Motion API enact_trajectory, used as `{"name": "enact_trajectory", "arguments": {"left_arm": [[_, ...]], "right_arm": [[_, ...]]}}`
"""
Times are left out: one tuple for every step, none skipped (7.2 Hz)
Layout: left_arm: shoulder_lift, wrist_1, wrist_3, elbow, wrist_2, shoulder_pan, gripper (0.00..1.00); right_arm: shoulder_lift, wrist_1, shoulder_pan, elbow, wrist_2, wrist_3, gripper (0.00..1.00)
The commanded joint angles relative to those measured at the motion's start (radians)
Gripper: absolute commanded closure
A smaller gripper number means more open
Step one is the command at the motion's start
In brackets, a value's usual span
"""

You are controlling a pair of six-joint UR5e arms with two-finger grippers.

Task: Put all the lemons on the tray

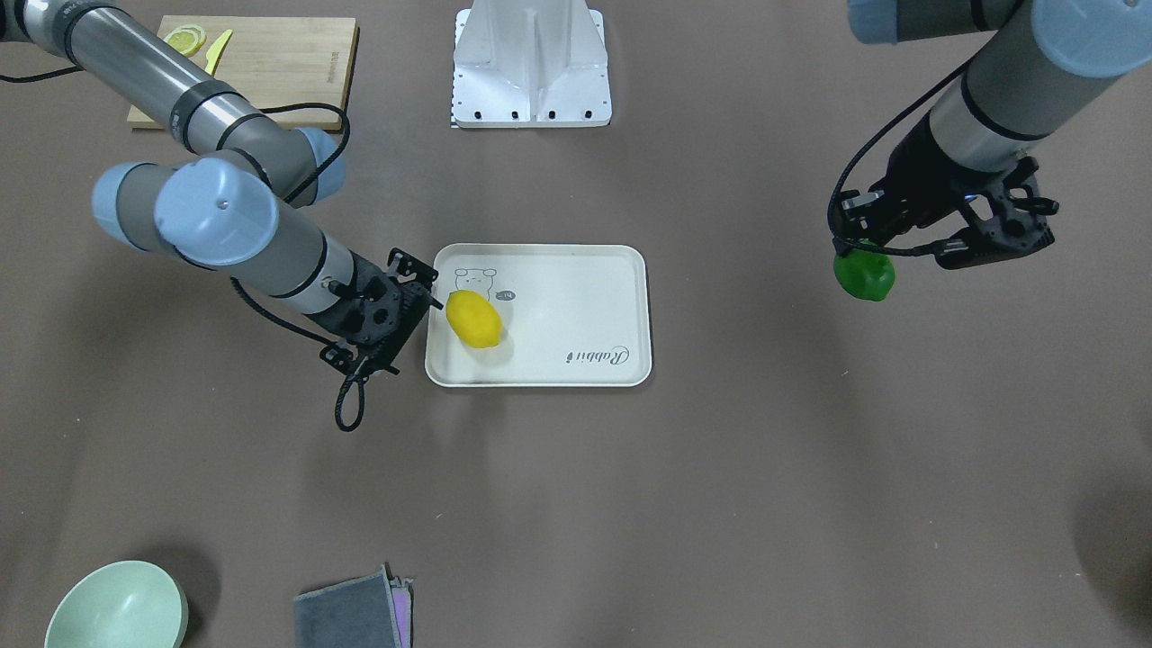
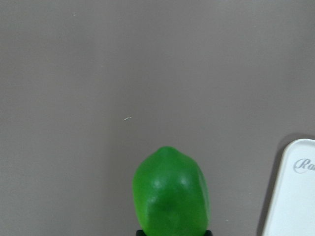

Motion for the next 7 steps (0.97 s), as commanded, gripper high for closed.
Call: {"name": "enact_trajectory", "arguments": {"left_arm": [[-0.142,0.005,-0.189,0.076,0.051,0.126,1.00],[-0.195,-0.028,-0.273,0.122,0.084,0.200,1.00],[-0.219,-0.103,-0.368,0.161,0.136,0.266,1.00],[-0.252,-0.126,-0.423,0.202,0.186,0.329,1.00],[-0.283,-0.149,-0.467,0.247,0.225,0.369,1.00],[-0.283,-0.225,-0.504,0.288,0.237,0.382,1.00],[-0.283,-0.260,-0.509,0.322,0.237,0.383,1.00]], "right_arm": [[-0.058,-0.110,0.119,0.050,0.044,-0.003,0.01],[-0.120,-0.161,0.153,0.101,0.046,-0.006,0.01],[-0.220,-0.209,0.173,0.186,0.044,-0.006,0.01],[-0.331,-0.220,0.194,0.265,0.044,-0.006,0.01],[-0.432,-0.220,0.219,0.329,0.033,-0.006,0.01],[-0.539,-0.220,0.246,0.391,0.020,-0.008,0.01],[-0.606,-0.220,0.294,0.410,-0.014,-0.006,0.01]]}}
